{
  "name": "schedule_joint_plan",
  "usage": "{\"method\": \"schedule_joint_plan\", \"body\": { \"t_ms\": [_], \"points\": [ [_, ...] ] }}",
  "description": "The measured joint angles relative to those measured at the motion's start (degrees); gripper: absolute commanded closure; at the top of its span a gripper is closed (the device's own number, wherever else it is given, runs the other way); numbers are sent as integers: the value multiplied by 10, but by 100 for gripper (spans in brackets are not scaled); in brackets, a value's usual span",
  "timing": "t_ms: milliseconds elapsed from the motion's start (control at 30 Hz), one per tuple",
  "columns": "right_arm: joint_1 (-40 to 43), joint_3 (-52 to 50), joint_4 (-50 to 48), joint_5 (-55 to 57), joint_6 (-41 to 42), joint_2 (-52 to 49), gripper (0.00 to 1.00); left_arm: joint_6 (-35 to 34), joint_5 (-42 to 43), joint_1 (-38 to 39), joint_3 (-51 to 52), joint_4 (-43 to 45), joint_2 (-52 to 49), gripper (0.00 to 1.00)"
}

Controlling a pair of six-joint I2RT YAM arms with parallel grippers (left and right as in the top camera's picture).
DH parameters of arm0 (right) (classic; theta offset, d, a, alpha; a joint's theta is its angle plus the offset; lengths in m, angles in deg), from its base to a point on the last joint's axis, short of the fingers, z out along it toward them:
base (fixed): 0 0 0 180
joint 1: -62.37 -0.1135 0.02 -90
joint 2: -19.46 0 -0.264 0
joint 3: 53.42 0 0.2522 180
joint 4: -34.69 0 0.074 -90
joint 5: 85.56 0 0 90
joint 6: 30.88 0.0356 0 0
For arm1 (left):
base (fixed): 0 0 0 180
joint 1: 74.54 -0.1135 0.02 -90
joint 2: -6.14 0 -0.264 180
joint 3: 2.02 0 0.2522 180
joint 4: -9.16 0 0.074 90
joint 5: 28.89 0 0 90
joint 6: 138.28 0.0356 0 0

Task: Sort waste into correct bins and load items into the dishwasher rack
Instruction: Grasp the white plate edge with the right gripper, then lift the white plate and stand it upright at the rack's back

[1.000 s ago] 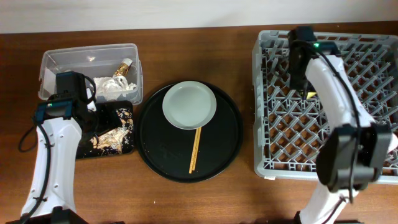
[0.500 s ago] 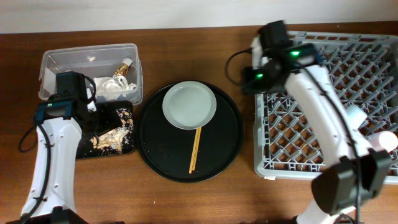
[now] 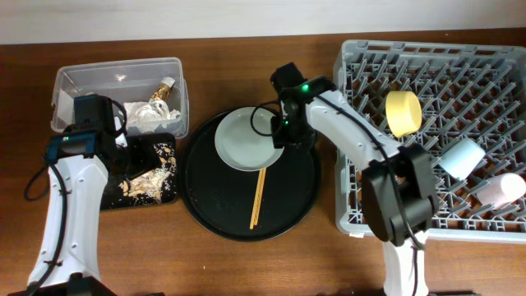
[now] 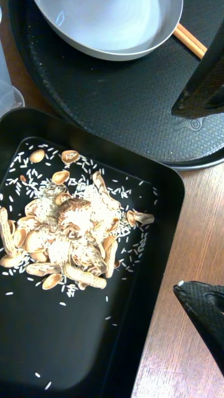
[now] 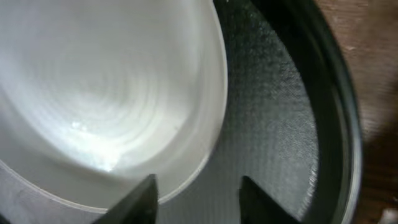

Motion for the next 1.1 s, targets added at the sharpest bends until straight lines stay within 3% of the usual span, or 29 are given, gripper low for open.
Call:
{"method": "schedule_joint_plan", "body": {
  "t_ms": [500, 633, 700, 1100],
  "points": [
    [0, 0, -13, 0, 28, -36, 79, 0, 0, 0, 0, 0, 0, 17],
    [-1, -5, -16, 0, 28, -36, 86, 0, 0, 0, 0, 0, 0, 17],
    [-1, -5, -17, 0, 28, -36, 96, 0, 0, 0, 0, 0, 0, 17],
    [1, -4, -2, -6, 20, -35, 96, 0, 0, 0, 0, 0, 0, 17]
  ]
}}
